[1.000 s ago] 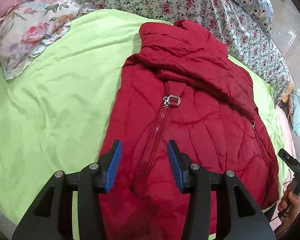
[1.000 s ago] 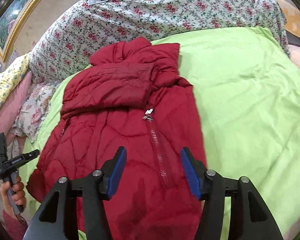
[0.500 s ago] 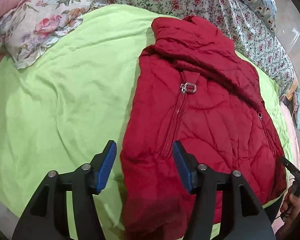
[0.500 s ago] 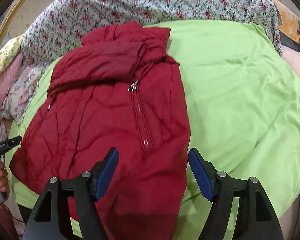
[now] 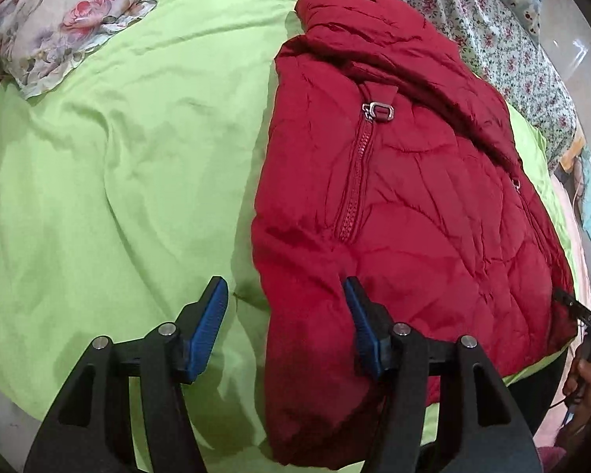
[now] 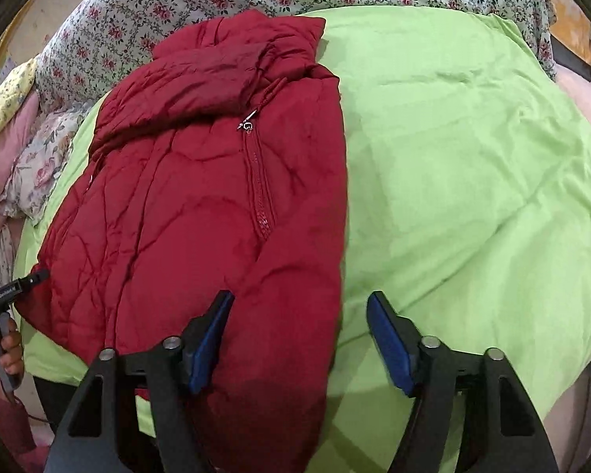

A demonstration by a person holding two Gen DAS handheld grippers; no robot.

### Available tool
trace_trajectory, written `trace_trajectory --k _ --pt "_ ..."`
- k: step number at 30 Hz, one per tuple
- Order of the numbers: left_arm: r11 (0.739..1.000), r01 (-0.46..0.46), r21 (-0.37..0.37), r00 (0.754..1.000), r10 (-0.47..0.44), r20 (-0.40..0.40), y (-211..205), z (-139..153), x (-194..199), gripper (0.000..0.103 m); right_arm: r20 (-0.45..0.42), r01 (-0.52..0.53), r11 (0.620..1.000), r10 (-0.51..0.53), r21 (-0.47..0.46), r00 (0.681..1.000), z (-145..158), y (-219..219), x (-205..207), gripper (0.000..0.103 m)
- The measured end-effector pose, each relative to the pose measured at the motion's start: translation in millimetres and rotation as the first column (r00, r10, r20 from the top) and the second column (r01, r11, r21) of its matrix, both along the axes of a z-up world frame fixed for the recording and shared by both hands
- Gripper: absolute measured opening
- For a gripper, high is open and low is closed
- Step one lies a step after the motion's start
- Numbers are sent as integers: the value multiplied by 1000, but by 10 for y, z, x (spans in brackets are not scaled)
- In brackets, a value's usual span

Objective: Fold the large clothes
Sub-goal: 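Move both open grippers down to the folded coat's hem, then grasp the hem with both grippers and lift it toward the collar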

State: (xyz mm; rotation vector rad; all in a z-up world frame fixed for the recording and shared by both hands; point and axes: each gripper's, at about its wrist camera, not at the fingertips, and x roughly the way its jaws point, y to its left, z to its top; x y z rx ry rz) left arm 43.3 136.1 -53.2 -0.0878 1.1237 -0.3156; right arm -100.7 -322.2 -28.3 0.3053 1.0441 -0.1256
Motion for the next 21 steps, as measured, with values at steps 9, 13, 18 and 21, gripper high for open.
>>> trace_trajectory --k 9,13,18,21 --pt "999 31 -22 999 -31 -21 -63 -33 -15 63 26 -25 996 23 82 999 -4 37 -26 66" --pt "999 52 -2 999 -52 -18 -93 -49 -61 66 -19 -56 998 57 31 998 -61 130 4 62" --pt "998 61 -20 998 -61 -13 -53 -51 -104 66 -23 -69 996 70 57 997 -55 74 -74 50" --pt "997 71 -20 997 -72 -10 -82 -62 -111 66 -7 -84 993 84 80 996 -55 81 -87 46"
